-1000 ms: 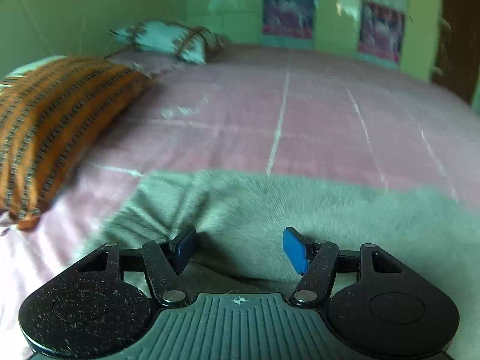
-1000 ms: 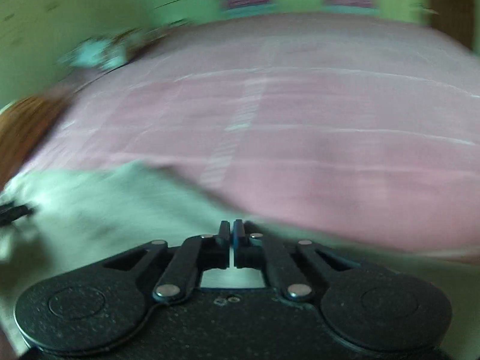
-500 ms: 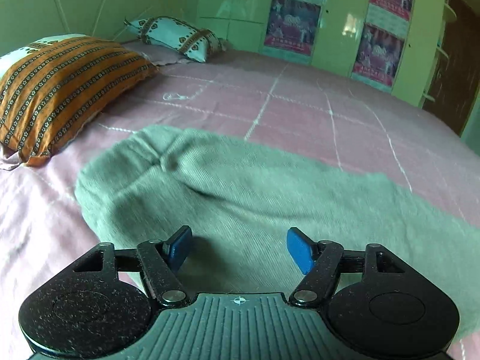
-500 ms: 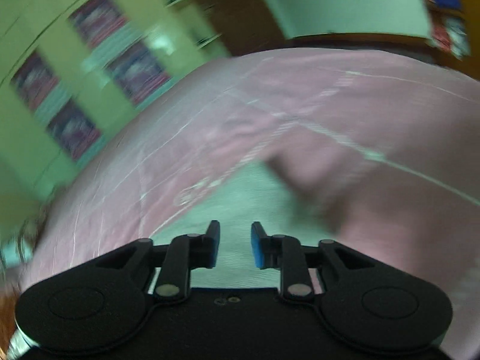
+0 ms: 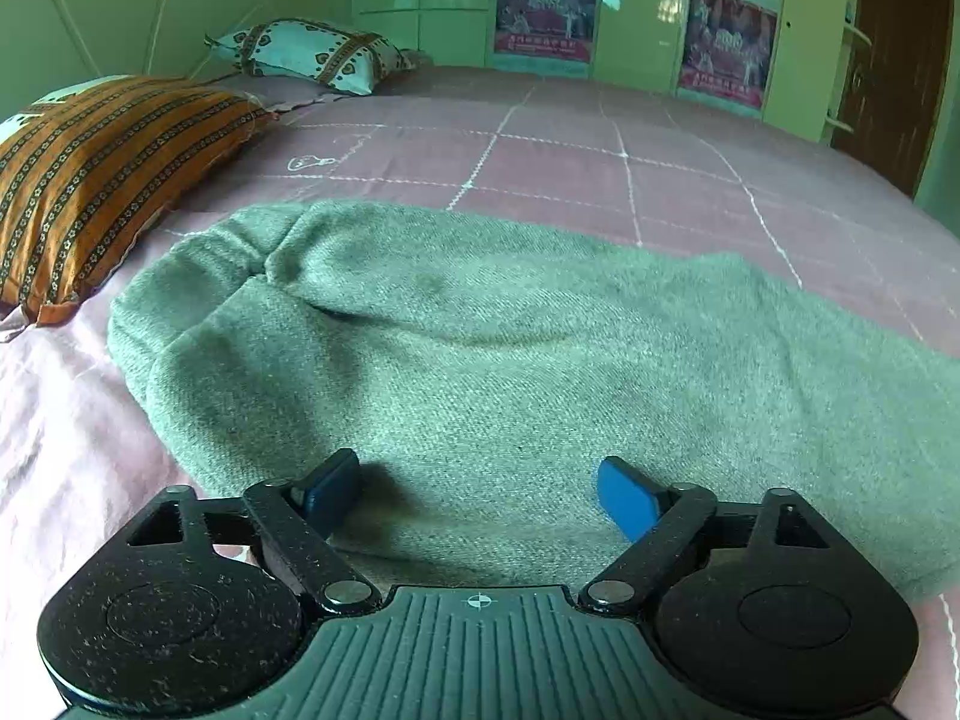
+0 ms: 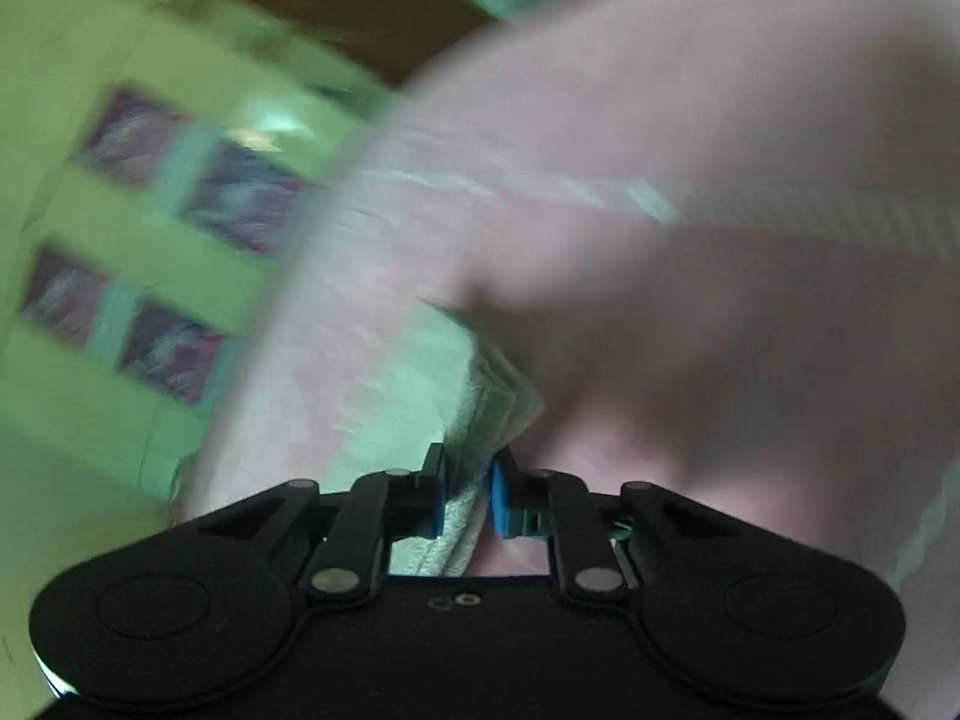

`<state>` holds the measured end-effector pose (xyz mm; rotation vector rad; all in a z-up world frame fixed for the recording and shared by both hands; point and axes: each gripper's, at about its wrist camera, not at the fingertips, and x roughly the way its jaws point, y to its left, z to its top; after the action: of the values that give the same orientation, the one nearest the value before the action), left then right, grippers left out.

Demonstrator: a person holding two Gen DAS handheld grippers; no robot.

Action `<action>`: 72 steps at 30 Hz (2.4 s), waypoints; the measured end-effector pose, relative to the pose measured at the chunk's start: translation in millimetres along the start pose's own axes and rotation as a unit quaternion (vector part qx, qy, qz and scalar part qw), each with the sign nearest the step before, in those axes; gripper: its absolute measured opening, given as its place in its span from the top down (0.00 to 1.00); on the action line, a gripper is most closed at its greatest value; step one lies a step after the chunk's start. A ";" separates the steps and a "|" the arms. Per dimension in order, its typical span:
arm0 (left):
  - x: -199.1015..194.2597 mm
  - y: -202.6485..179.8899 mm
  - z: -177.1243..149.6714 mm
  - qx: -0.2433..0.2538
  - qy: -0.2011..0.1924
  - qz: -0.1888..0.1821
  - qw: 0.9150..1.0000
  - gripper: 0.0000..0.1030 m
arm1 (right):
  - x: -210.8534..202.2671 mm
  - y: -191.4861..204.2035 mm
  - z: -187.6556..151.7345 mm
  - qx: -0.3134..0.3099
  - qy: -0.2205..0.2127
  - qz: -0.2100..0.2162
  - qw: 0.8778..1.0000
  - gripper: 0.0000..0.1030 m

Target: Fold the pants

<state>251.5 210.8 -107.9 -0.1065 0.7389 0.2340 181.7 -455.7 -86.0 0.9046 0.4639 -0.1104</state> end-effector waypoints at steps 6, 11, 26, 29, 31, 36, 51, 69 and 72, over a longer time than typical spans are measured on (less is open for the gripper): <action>-14.0 -22.7 1.4 0.000 -0.002 0.010 1.000 0.12 | 43.5 -22.0 -7.4 0.023 0.037 -0.093 0.995 0.95; -48.4 -89.2 -7.2 -0.003 -0.050 -0.058 0.997 0.12 | 15.7 -22.3 -9.1 0.036 0.004 -0.054 0.998 0.69; -68.3 -333.9 -54.8 0.106 -0.003 -0.158 0.982 0.11 | 10.1 -52.2 -18.8 0.085 0.019 0.020 0.996 0.83; -70.8 -339.3 -59.2 0.111 -0.007 -0.152 0.982 0.11 | 1.8 -55.2 -22.8 0.088 0.007 0.041 0.995 0.80; -71.6 -338.9 -57.9 0.104 -0.005 -0.149 0.983 0.11 | 0.7 -60.4 -23.5 0.100 0.005 0.047 0.994 0.84; -70.9 -344.0 -60.2 0.105 -0.001 -0.145 0.984 0.10 | 5.1 -60.6 -24.4 0.091 0.008 0.046 0.995 0.85; -60.1 -343.4 -66.4 0.103 -0.007 -0.150 0.983 0.07 | 2.7 -61.6 -33.6 0.096 0.008 0.035 0.995 0.95; -72.5 -144.7 -20.8 0.006 -0.073 -0.099 0.992 0.06 | -7.2 81.4 -43.1 -0.106 -0.005 0.054 0.993 0.98; -63.8 -67.8 -6.2 -0.009 -0.076 -0.028 0.997 0.06 | 12.2 136.9 -80.7 -0.160 0.012 0.072 0.984 0.98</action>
<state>218.6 132.9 -68.3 -0.1247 0.5819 0.1939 203.9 -306.8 -33.6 0.6206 0.4219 0.1058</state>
